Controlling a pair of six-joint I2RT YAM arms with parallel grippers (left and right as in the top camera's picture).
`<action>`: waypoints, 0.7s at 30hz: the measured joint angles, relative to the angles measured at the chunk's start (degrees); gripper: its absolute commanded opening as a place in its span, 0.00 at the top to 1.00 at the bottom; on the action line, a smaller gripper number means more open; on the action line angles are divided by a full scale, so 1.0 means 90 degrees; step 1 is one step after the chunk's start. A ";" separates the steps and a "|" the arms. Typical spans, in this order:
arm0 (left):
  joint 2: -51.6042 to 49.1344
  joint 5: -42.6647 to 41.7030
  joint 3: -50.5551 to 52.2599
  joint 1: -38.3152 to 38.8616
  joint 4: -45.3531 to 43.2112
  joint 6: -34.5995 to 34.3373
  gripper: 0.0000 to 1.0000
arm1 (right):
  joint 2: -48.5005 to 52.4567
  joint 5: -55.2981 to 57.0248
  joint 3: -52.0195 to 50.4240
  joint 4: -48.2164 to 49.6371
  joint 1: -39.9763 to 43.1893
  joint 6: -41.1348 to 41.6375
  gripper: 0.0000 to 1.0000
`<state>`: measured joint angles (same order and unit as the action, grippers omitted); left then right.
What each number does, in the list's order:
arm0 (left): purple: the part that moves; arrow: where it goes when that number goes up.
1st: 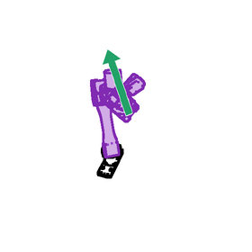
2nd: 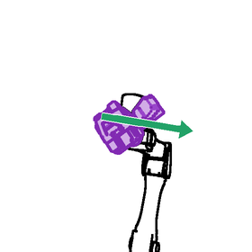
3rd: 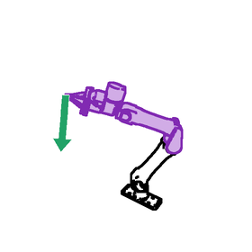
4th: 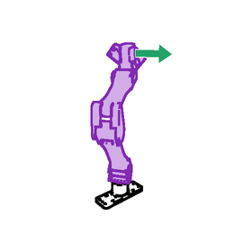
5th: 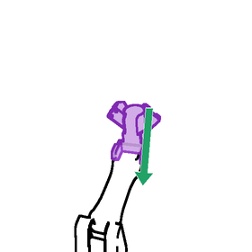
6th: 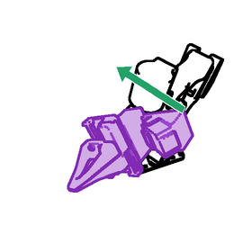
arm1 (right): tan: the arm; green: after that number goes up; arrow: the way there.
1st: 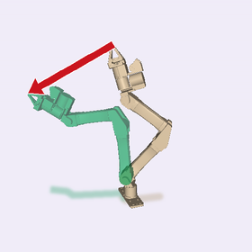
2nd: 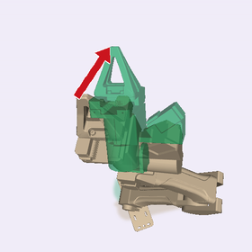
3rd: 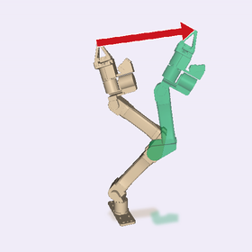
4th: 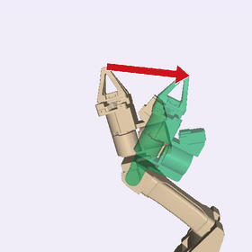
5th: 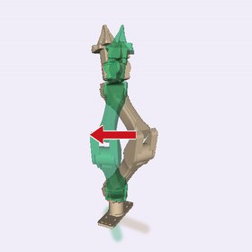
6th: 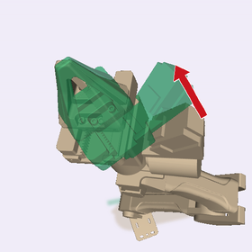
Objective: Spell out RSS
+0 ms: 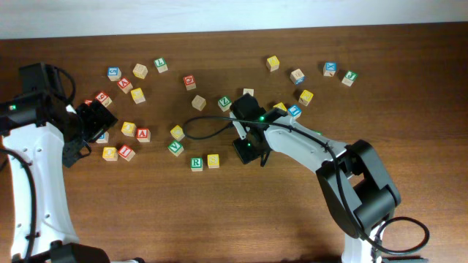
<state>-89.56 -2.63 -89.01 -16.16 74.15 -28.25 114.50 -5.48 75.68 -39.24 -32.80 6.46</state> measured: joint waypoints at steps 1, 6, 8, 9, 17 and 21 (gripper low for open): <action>0.0000 0.0000 0.0000 0.0000 0.0000 -0.0002 0.01 | 0.0000 0.0000 0.0000 -0.0007 -0.0002 0.0160 0.60; 0.0000 0.0000 0.0000 0.0000 0.0000 -0.0002 0.01 | 0.0000 -0.0073 0.0000 -0.0070 -0.0005 0.1081 0.62; 0.0000 0.0000 0.0000 0.0000 -0.0002 -0.0002 0.01 | 0.0000 -0.0214 0.0000 -0.0085 -0.0005 0.1285 0.65; 0.0000 0.0000 0.0000 0.0000 -0.0002 -0.0002 0.01 | 0.0000 -0.0374 0.0000 -0.0085 -0.0005 0.1596 0.64; 0.0000 0.0000 0.0000 0.0000 0.0000 -0.0002 0.01 | 0.0000 -0.0510 0.0000 -0.0109 -0.0180 0.2567 0.64; 0.0000 0.0000 0.0000 0.0000 0.0000 -0.0002 0.01 | 0.0000 -0.0505 0.0000 -0.0112 -0.0459 0.3019 0.65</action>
<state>-89.56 -2.63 -89.01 -16.16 74.15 -28.27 114.50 -10.02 75.68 -40.25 -36.93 33.63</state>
